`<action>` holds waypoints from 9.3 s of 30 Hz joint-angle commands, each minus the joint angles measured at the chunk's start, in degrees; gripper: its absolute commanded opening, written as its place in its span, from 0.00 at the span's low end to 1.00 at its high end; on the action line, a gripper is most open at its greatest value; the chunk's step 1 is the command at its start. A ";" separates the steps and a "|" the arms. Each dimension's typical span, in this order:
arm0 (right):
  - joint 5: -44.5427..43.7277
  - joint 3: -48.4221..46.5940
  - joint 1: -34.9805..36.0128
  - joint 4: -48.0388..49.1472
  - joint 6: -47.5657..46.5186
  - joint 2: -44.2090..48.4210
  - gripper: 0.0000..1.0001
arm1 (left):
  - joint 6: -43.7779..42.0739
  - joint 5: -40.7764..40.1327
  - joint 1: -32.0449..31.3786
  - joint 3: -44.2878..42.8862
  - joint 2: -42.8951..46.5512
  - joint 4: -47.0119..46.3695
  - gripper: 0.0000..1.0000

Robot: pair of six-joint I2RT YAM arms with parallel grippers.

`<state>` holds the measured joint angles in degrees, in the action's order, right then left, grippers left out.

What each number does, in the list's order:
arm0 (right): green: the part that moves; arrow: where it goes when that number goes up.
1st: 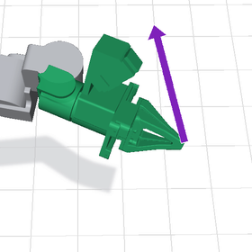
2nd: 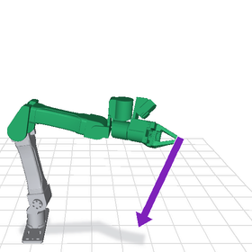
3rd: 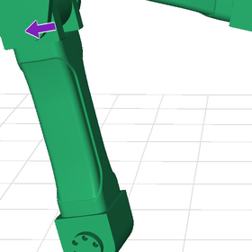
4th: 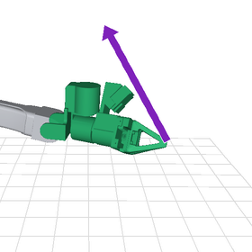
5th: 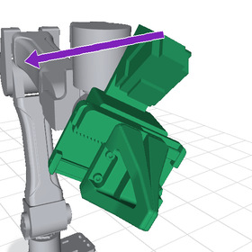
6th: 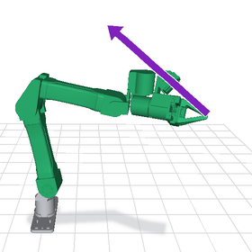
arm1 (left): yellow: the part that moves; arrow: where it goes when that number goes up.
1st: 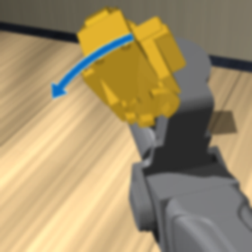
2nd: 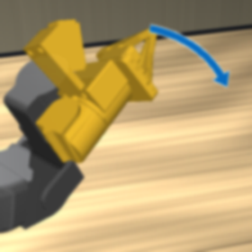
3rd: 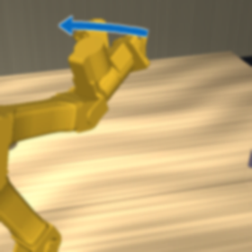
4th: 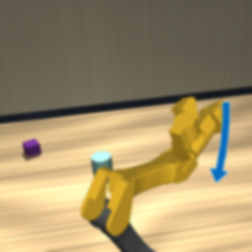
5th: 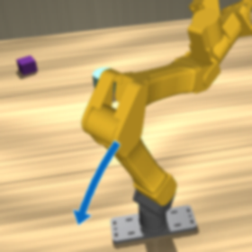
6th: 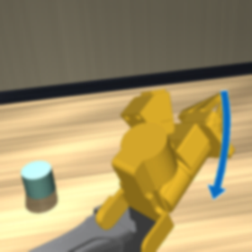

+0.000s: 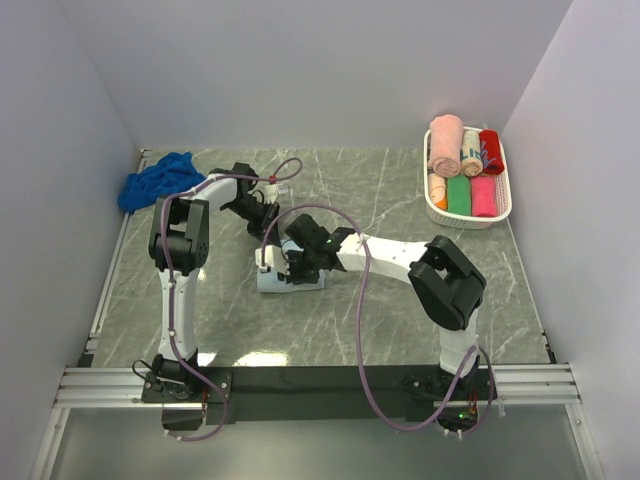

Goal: Roll the towels
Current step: Roll the towel, then place the rolled towel into the container

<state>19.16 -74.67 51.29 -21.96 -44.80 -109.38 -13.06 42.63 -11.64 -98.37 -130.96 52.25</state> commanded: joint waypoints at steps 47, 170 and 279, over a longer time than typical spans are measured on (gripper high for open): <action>33.05 -41.25 -13.41 -47.74 10.87 -41.52 0.00 | -33.52 -13.62 -15.42 53.97 67.15 -23.75 0.71; 23.82 -39.59 -13.32 -51.79 1.29 -30.72 0.00 | -23.15 -12.31 -12.44 48.45 49.42 -27.29 0.57; 12.57 -13.13 -30.26 -20.32 37.23 -4.01 0.00 | -2.50 2.10 12.78 10.83 31.20 -8.75 0.99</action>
<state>29.82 -88.86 26.09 -39.81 -16.84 -118.24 -19.29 44.34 1.30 -86.59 -100.01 46.00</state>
